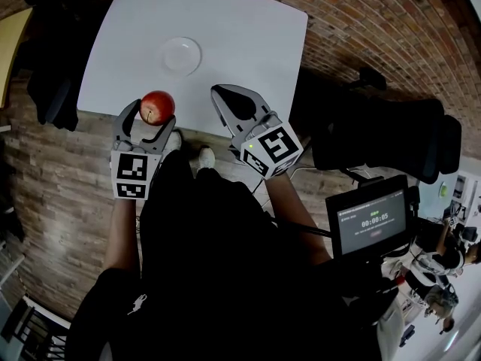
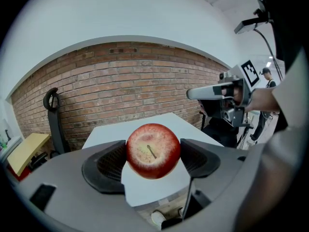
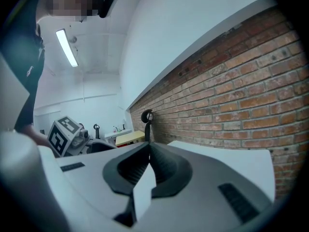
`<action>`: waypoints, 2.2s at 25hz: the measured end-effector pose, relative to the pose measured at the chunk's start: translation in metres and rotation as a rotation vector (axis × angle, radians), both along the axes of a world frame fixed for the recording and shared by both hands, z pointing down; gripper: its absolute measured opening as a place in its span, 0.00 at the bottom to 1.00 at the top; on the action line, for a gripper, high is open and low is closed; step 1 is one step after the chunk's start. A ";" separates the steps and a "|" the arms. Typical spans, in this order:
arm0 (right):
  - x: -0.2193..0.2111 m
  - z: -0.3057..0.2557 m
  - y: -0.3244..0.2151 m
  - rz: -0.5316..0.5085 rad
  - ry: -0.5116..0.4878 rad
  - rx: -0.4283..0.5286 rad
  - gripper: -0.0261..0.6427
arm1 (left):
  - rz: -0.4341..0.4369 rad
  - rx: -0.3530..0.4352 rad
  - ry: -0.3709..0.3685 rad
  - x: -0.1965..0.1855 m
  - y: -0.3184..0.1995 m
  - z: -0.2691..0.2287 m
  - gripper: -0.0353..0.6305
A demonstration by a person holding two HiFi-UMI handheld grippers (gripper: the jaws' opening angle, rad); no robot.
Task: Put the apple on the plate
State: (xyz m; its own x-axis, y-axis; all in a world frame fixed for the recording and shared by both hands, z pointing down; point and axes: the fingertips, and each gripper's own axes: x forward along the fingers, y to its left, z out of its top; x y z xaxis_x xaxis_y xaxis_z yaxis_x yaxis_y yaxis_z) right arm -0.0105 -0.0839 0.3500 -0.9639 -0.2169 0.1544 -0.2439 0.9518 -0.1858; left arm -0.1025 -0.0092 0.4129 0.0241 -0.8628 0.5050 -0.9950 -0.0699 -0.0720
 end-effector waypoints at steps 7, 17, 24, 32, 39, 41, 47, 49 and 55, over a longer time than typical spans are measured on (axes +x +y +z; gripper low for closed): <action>-0.018 -0.003 -0.006 0.045 0.006 0.015 0.05 | 0.059 0.012 0.007 -0.017 -0.015 0.001 0.59; -0.037 -0.003 -0.019 0.109 -0.002 0.021 0.05 | 0.141 0.013 -0.022 -0.039 -0.041 0.005 0.59; -0.037 -0.004 -0.026 0.144 -0.003 0.012 0.04 | 0.204 -0.009 -0.042 -0.038 -0.054 0.010 0.59; -0.042 -0.002 -0.033 0.196 0.011 -0.023 0.05 | 0.351 -0.073 -0.145 -0.035 -0.066 0.030 0.59; -0.038 0.007 -0.034 0.246 0.043 -0.074 0.05 | 0.436 -0.147 -0.155 -0.033 -0.074 0.051 0.59; -0.035 0.011 -0.034 0.259 0.055 -0.087 0.04 | 0.462 -0.169 -0.164 -0.032 -0.077 0.059 0.59; -0.030 0.018 -0.031 0.298 0.076 -0.138 0.05 | 0.525 -0.248 -0.187 -0.032 -0.082 0.078 0.59; -0.027 0.020 -0.030 0.313 0.079 -0.150 0.05 | 0.544 -0.272 -0.196 -0.030 -0.084 0.083 0.59; -0.020 0.025 -0.029 0.354 0.086 -0.177 0.05 | 0.604 -0.305 -0.229 -0.024 -0.090 0.091 0.59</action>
